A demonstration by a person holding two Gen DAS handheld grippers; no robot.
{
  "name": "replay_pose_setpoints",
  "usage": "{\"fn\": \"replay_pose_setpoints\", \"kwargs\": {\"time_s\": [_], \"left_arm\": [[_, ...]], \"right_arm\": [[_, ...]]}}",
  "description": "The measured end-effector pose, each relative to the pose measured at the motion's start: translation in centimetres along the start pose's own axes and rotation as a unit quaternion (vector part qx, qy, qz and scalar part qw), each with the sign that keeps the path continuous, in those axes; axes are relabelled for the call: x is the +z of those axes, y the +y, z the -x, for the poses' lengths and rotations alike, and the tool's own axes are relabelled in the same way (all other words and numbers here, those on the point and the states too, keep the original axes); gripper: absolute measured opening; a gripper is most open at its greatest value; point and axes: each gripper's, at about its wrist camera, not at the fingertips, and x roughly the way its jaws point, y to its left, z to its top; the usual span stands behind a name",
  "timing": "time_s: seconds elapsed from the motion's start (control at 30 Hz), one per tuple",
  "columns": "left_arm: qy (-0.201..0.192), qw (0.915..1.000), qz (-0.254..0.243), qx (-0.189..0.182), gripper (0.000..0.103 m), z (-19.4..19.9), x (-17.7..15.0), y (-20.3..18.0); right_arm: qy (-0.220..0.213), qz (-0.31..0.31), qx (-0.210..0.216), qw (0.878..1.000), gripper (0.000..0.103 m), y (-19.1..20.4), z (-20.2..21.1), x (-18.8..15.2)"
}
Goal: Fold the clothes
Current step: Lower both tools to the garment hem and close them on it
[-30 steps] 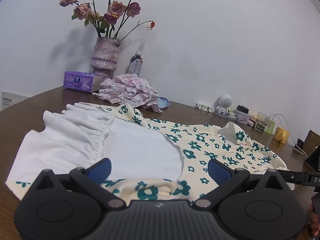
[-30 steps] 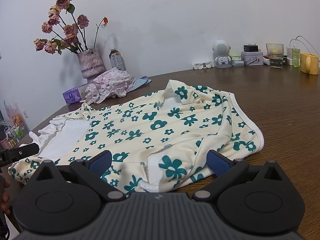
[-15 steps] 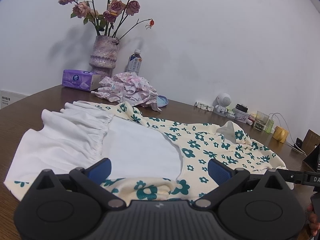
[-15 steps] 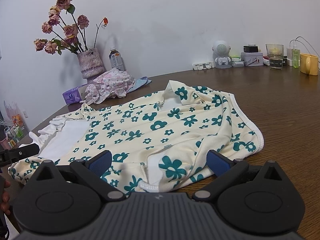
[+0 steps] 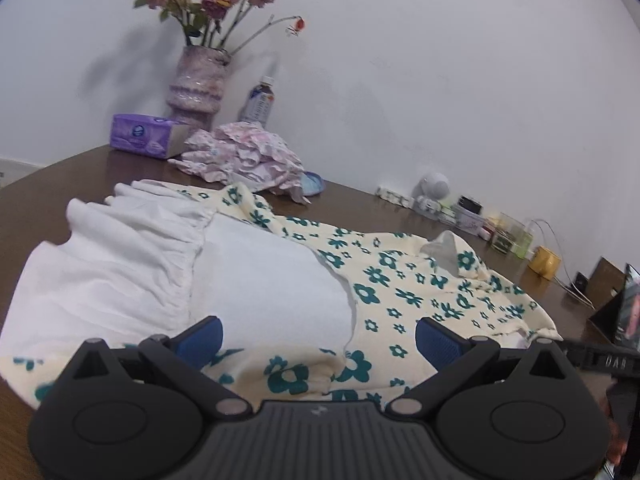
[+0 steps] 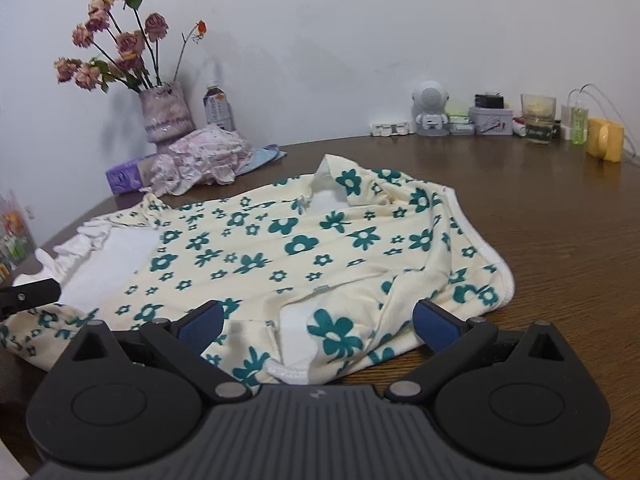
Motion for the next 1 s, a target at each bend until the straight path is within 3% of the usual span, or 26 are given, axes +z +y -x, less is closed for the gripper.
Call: {"fn": "replay_pose_setpoints", "kwargs": {"time_s": [0.23,0.33,0.4,0.63,0.8,1.0], "left_arm": [[0.021,0.9975,-0.060,0.030,0.102,-0.2,4.1,-0.4],[0.041,0.9947,-0.092,0.022,0.101,-1.1,6.6,-0.6],[0.056,0.9916,-0.115,0.023,0.101,-2.3,8.7,-0.7],[0.112,0.9821,-0.147,0.038,0.085,-9.9,14.7,0.1],[0.157,0.9695,-0.171,0.081,0.083,-16.7,15.7,1.0],[0.174,0.9701,-0.142,0.093,0.084,-21.4,16.0,3.1]], "right_arm": [[0.005,0.059,0.002,0.998,0.100,0.2,0.3,4.3],[0.051,0.060,0.016,0.997,0.093,0.1,-1.7,6.4],[0.082,0.060,0.032,0.994,0.079,0.1,-3.1,7.8],[0.137,0.087,0.045,0.986,0.071,1.6,-9.9,13.9],[0.196,0.081,0.033,0.977,0.059,3.0,-17.1,15.8],[0.225,0.041,0.000,0.973,0.058,2.9,-22.3,15.8]]}}
